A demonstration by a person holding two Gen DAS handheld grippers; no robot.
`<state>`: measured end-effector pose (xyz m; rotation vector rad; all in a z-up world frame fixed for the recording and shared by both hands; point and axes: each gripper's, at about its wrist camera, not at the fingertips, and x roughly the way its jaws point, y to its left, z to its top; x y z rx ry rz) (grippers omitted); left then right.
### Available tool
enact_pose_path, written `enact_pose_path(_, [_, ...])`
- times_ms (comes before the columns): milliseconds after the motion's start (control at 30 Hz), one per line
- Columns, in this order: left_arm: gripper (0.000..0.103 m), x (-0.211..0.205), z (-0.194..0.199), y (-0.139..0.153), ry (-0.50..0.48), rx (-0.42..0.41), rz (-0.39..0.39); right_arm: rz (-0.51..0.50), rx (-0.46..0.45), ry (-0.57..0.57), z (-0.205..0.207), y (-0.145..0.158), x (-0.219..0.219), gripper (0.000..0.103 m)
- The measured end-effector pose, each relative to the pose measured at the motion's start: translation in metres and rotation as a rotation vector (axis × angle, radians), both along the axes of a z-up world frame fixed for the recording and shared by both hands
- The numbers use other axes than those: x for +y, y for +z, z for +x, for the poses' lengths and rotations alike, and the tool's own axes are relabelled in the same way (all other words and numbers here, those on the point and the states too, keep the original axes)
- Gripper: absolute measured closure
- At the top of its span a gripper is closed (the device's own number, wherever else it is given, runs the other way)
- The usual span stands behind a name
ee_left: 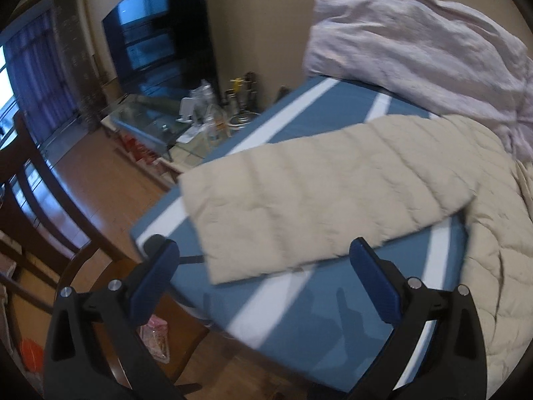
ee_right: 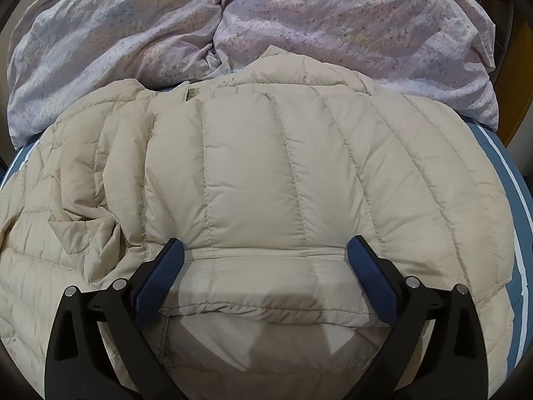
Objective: Fold large clothes
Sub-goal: 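Reach the left tool to the other sleeve and grasp its cuff, then fold the held sleeve across the jacket back with the left tool, release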
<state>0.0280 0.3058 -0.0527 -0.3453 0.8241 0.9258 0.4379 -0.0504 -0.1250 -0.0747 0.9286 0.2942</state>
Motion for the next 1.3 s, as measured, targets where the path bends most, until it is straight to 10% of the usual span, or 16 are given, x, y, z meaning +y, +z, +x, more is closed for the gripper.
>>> enact_pose_path(300, [0.002, 0.050, -0.033, -0.015, 0.145, -0.106, -0.191, 0.002, -0.003, -0.001, 0.000, -0.001, 0.000, 0.001])
enact_pose_path(567, [0.031, 0.067, -0.031, -0.036, 0.186, -0.160, -0.317, 0.005, -0.005, 0.000, -0.001, -0.001, 0.000, 0.001])
enact_pose_path(733, [0.033, 0.067, -0.018, -0.038, 0.207, -0.135, -0.272, 0.006, -0.006, 0.000, -0.001, -0.001, -0.001, 0.001])
enact_pose_path(1067, [0.094, 0.062, 0.009, -0.038, 0.168, -0.075, -0.217, 0.010, -0.008, 0.001, -0.001, -0.002, -0.001, 0.001])
enact_pose_path(1300, [0.098, 0.049, 0.030, -0.001, 0.094, -0.108, -0.172, 0.012, -0.010, 0.002, -0.001, -0.002, -0.002, 0.001])
